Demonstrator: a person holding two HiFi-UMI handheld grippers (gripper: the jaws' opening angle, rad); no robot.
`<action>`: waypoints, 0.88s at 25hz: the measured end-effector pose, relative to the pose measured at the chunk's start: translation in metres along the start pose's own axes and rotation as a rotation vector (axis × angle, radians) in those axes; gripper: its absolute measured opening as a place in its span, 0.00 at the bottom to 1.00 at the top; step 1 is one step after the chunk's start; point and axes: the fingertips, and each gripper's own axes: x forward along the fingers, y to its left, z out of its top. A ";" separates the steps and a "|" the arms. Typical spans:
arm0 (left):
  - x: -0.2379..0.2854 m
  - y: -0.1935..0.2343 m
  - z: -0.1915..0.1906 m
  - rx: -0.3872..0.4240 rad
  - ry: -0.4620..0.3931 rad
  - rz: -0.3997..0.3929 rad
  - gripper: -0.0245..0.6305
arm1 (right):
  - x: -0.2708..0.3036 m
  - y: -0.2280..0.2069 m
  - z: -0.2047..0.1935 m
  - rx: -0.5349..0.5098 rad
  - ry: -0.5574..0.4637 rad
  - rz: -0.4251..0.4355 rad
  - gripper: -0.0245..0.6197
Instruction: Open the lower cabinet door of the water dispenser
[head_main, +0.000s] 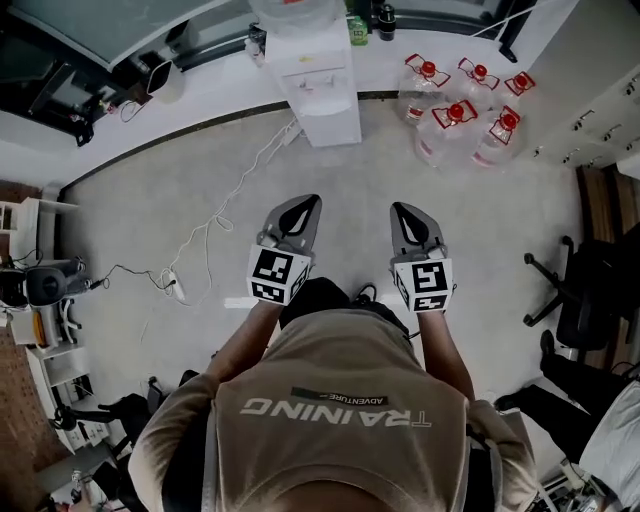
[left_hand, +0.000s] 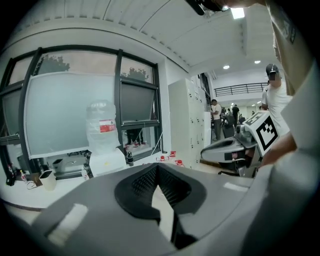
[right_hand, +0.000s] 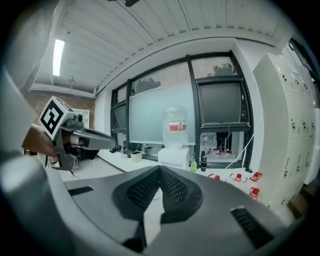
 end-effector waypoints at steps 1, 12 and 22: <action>0.005 0.000 0.002 0.010 0.005 -0.006 0.04 | 0.002 -0.004 -0.002 0.012 0.004 0.001 0.05; 0.067 0.030 0.006 0.017 0.004 -0.066 0.04 | 0.057 -0.035 0.002 0.037 0.023 -0.042 0.05; 0.130 0.125 0.028 0.067 -0.026 -0.119 0.04 | 0.136 -0.053 0.042 0.028 0.032 -0.134 0.05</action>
